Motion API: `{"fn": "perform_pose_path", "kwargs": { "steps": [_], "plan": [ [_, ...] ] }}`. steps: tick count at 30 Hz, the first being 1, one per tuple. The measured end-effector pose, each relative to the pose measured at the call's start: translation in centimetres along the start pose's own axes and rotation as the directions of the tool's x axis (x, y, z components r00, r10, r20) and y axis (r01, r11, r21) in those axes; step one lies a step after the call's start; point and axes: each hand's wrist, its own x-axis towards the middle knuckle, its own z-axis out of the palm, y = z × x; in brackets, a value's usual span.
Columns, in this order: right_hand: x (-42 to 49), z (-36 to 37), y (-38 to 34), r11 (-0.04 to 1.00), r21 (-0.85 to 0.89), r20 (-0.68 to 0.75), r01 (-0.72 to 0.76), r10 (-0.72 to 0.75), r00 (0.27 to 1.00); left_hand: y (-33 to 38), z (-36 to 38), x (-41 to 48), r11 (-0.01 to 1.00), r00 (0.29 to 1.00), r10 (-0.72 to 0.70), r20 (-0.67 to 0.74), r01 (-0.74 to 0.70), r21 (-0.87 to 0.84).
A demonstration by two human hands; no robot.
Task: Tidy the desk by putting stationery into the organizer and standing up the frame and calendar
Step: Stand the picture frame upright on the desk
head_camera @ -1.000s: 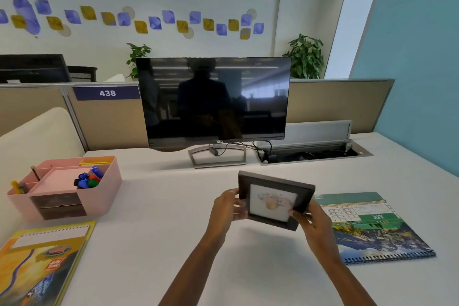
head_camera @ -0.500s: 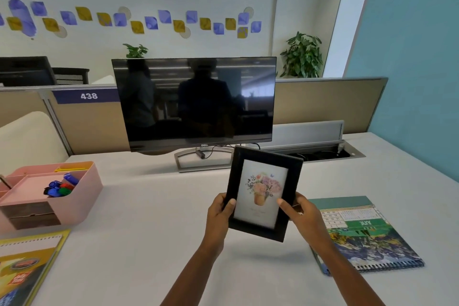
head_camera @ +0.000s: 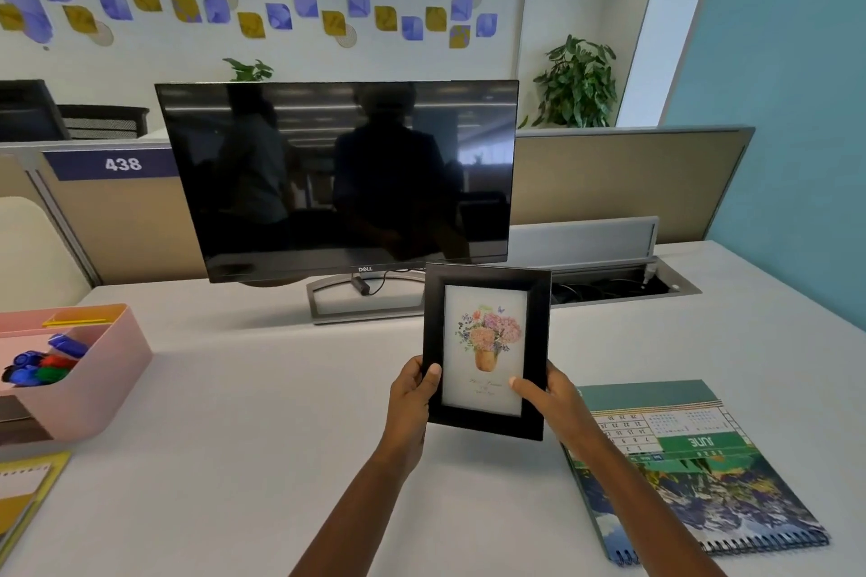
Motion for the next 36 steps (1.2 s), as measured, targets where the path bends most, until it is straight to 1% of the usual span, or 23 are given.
{"fn": "perform_pose_path", "kwargs": {
  "steps": [6,9,13,22,29,34,36],
  "plan": [
    [3.4,-0.6,1.7,0.998,0.029,0.062,-0.055,0.053,0.997,-1.1,0.5,3.1,0.998,1.000,-0.002,-0.007,0.003,0.058],
    [4.6,-0.9,2.0,0.996,0.045,0.092,-0.080,0.075,0.993,-1.7,0.6,4.2,0.998,1.000,-0.015,-0.012,0.016,0.058],
    [6.0,-0.9,2.4,0.996,0.023,0.136,-0.086,0.082,0.987,-2.5,0.4,5.4,0.999,1.000,-0.016,-0.006,0.016,0.052],
    [8.1,-0.6,3.2,0.995,-0.018,0.138,-0.093,0.095,0.986,-3.7,-0.2,6.4,0.999,1.000,-0.010,-0.013,0.011,0.043],
    [8.6,-0.8,3.5,0.992,0.022,0.135,-0.126,0.122,0.983,-4.1,-0.1,6.3,0.990,1.000,0.025,0.002,-0.025,0.141],
    [8.5,-1.3,3.7,0.995,-0.040,0.146,-0.094,0.099,0.984,-5.2,-0.6,5.7,0.962,0.996,0.062,-0.068,-0.042,0.271],
    [7.7,-2.0,3.9,0.996,-0.067,0.109,-0.062,0.069,0.992,-5.3,-0.6,5.6,0.956,0.994,0.075,-0.074,-0.050,0.290]
  ]
}}
